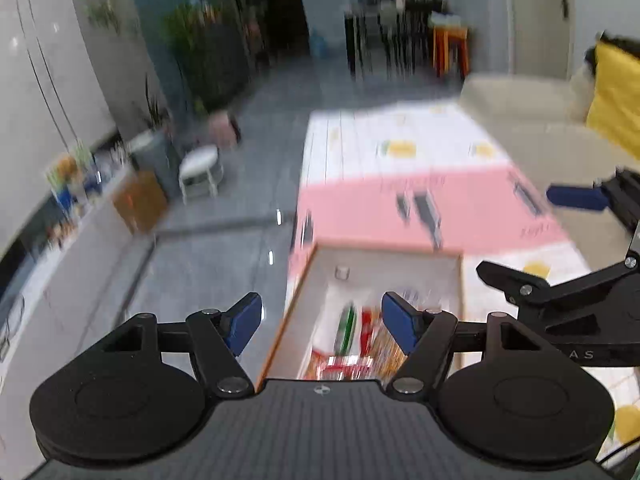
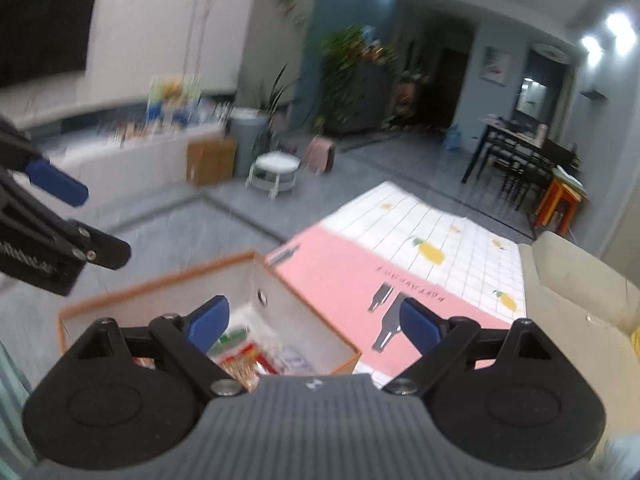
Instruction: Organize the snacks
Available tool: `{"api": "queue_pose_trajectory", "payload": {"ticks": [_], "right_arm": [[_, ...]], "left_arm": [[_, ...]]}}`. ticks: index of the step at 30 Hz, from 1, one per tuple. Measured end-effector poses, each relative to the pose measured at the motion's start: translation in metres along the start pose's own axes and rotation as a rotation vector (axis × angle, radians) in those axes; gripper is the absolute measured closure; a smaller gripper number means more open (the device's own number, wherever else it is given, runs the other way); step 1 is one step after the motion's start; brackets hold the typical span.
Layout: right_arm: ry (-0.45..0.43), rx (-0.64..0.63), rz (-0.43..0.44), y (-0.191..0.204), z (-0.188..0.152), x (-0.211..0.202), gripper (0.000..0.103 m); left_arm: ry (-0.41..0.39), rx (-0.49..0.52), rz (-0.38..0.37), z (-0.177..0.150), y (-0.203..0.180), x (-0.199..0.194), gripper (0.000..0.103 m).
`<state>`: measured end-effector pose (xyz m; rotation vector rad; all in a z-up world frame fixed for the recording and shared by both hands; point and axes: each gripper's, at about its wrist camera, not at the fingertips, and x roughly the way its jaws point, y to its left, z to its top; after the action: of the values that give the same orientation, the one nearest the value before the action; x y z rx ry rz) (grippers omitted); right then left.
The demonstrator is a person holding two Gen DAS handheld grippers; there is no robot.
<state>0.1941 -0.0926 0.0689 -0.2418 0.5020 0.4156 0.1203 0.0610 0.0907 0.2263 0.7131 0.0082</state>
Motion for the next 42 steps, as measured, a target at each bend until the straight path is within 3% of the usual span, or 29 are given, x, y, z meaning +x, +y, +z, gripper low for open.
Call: {"api": "queue_pose_trajectory", "payload": {"ticks": [6, 15, 20, 24, 35, 42], "right_arm": [[-0.113, 0.169, -0.033, -0.017, -0.004, -0.067, 0.010], [-0.178, 0.234, -0.105, -0.006, -0.042, -0.128, 0.008], [-0.189, 0.305, -0.166, -0.002, -0.064, -0.139, 0.006], [-0.172, 0.314, -0.208, 0.000, -0.076, -0.133, 0.006], [0.030, 0.291, -0.198, 0.000, -0.118, -0.098, 0.004], [0.083, 0.261, -0.197, 0.007, -0.125, -0.087, 0.004]], "left_arm": [[-0.188, -0.017, -0.004, -0.003, -0.031, -0.051, 0.020], [-0.300, -0.040, 0.038, -0.032, -0.066, -0.081, 0.020], [-0.265, -0.090, 0.045, -0.051, -0.073, -0.076, 0.020], [-0.227, -0.147, -0.011, -0.061, -0.071, -0.062, 0.020], [-0.081, -0.059, -0.019, -0.088, -0.089, -0.027, 0.020], [-0.026, -0.075, -0.010, -0.101, -0.088, -0.016, 0.020]]}}
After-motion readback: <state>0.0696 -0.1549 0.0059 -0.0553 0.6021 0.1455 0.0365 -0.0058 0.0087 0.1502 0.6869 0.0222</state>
